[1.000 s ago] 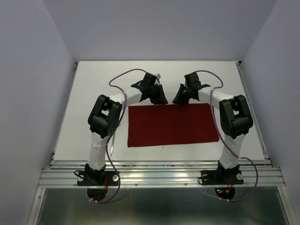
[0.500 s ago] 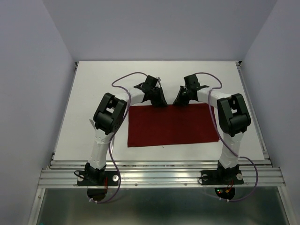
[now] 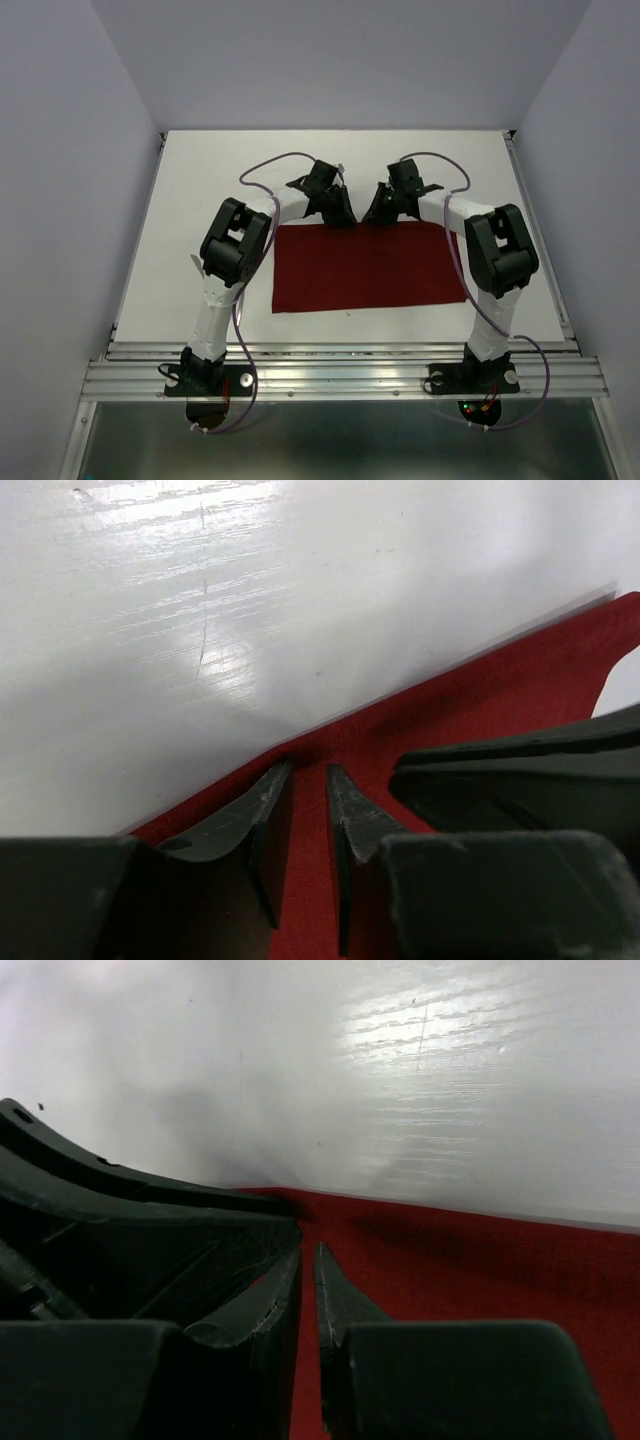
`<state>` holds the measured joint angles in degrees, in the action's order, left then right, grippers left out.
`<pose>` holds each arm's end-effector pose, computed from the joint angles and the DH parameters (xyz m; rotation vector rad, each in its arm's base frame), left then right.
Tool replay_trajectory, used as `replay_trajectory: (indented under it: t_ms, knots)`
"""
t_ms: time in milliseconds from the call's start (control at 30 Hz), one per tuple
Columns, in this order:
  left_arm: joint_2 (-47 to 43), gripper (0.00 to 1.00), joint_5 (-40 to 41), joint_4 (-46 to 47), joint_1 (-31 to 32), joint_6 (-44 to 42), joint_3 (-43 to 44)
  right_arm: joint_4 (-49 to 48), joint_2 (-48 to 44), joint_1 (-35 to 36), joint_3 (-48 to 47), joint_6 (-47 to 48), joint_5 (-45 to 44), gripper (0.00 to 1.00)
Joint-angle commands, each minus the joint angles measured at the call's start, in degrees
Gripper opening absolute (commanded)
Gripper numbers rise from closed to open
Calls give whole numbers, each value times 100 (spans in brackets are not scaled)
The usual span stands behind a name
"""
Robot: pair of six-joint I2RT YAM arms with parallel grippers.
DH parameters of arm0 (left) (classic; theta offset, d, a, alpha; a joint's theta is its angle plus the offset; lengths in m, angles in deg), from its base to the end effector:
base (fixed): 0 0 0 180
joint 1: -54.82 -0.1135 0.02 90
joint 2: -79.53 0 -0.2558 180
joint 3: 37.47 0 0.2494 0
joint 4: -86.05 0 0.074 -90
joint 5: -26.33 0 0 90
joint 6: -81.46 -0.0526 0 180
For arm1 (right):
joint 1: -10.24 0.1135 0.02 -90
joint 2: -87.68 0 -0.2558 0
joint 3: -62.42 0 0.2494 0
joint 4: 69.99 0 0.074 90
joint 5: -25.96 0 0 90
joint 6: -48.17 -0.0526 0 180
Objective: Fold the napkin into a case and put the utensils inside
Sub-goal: Smooth out the rectangle-folded napkin at the center of the board.
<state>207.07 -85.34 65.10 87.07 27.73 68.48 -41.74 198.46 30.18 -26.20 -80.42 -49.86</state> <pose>0.4111 -0.2823 0.1415 0.1212 2.4797 -1.0036 0.3917 0.1558 0.1623 0.3017 2.5450 0.7283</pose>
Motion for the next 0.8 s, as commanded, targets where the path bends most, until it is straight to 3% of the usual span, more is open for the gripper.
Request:
replay_trajectory:
  t_ms: [0,167,767]
  knots:
    - [-2,31,111,-185,1,-226,175,-220,347,53,-98,97,-2,15]
    - [33,32,-21,-352,1,-471,245,79,436,-25,-195,237,-705,15]
    - [200,32,75,-774,-8,-946,632,123,-399,-1756,860,773,-802,15]
